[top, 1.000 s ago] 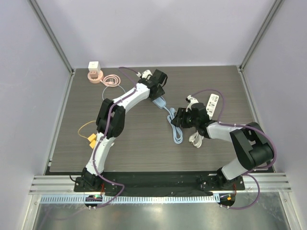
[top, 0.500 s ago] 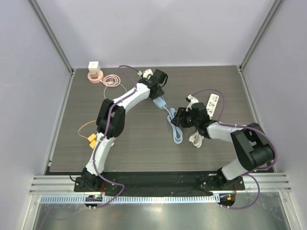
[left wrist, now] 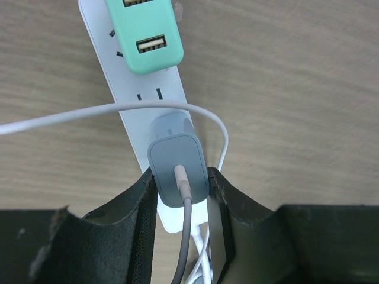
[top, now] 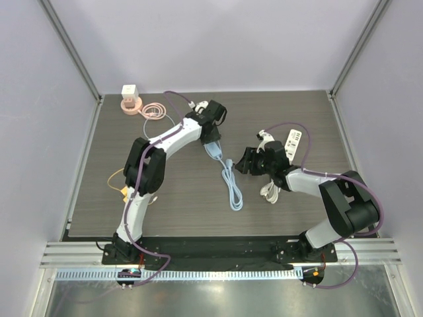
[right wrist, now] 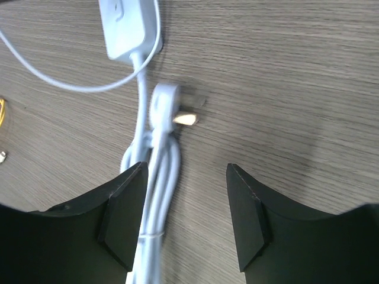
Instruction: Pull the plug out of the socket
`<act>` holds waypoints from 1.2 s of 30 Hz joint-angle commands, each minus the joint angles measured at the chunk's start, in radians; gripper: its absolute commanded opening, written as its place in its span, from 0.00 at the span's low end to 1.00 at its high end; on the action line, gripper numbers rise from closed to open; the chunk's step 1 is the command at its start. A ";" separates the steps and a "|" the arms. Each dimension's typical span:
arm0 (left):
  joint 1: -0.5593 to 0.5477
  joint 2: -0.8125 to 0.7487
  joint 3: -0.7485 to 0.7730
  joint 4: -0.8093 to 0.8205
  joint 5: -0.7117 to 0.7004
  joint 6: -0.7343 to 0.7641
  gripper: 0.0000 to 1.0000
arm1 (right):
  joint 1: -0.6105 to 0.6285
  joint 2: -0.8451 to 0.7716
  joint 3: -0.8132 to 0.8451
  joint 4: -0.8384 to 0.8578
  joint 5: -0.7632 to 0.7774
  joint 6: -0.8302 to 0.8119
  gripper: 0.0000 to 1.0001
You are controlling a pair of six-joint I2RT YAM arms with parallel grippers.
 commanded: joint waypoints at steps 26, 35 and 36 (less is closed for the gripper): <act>-0.073 -0.227 -0.256 0.037 0.194 0.088 0.00 | 0.099 0.300 0.191 0.124 -0.117 0.078 0.39; -0.076 -0.258 -0.286 0.049 0.202 0.116 0.00 | 0.099 0.255 0.188 0.111 -0.076 0.054 0.39; -0.075 -0.264 -0.297 0.049 0.203 0.119 0.00 | 0.099 0.247 0.185 0.116 -0.082 0.054 0.40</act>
